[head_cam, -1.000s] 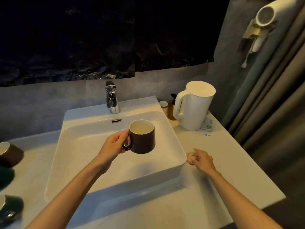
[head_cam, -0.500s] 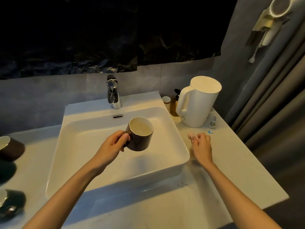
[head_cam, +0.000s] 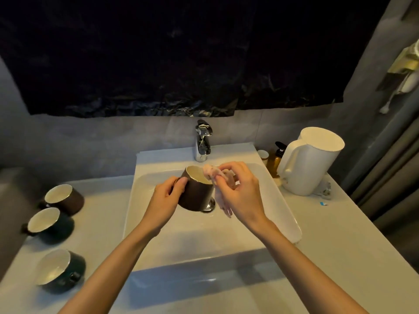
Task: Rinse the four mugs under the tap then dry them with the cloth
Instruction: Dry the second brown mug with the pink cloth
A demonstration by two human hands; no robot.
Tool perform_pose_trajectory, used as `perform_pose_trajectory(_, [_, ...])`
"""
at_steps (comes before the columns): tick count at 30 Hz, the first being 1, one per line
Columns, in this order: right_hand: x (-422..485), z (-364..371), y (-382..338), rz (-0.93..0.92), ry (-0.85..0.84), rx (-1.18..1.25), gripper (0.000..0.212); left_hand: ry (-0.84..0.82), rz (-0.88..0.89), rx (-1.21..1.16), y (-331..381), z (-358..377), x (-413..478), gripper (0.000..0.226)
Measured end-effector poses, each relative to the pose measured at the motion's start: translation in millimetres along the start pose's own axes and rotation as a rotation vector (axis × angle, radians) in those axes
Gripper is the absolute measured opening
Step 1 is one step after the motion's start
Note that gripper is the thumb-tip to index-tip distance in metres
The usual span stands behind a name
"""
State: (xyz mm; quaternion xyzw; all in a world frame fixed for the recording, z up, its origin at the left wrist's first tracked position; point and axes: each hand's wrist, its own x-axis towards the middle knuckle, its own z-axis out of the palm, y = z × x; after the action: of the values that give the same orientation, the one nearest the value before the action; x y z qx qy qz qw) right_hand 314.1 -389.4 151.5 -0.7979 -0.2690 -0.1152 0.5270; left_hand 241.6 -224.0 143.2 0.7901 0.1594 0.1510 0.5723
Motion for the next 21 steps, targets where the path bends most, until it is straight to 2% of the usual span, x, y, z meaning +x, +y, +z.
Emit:
perform_pose_trajectory(3, [2.6, 21.4, -18.0, -0.075, 0.003, -0.037, 0.012, 0.061, -0.032, -0.141, 7.6, -17.8, 0.4, 0.025])
perform_pose_trajectory(5, [5.3, 33.9, -29.3, -0.125, -0.033, -0.072, 0.015, 0.023, -0.066, -0.193, 8.5, -32.5, 0.0, 0.031])
perform_pose_trajectory(8, [10.6, 51.6, -45.6, -0.246, -0.060, -0.202, 0.020, -0.068, -0.206, -0.395, 8.2, -55.2, -2.6, 0.041])
perform_pose_trajectory(11, [17.6, 65.4, -60.1, -0.383, -0.079, -0.368, 0.020, -0.081, -0.268, -0.546, 6.4, -73.7, -2.3, 0.028])
perform_pose_trajectory(15, [18.1, 80.0, -68.4, -0.550, -0.168, -0.501, 0.027, -0.070, -0.265, -0.557, 7.3, -91.2, -1.5, 0.028])
perform_pose_trajectory(21, [-0.5, 97.9, -64.8, -0.610, -0.296, -0.513, 0.027, -0.017, -0.229, -0.520, 5.2, -109.5, 8.6, 0.029])
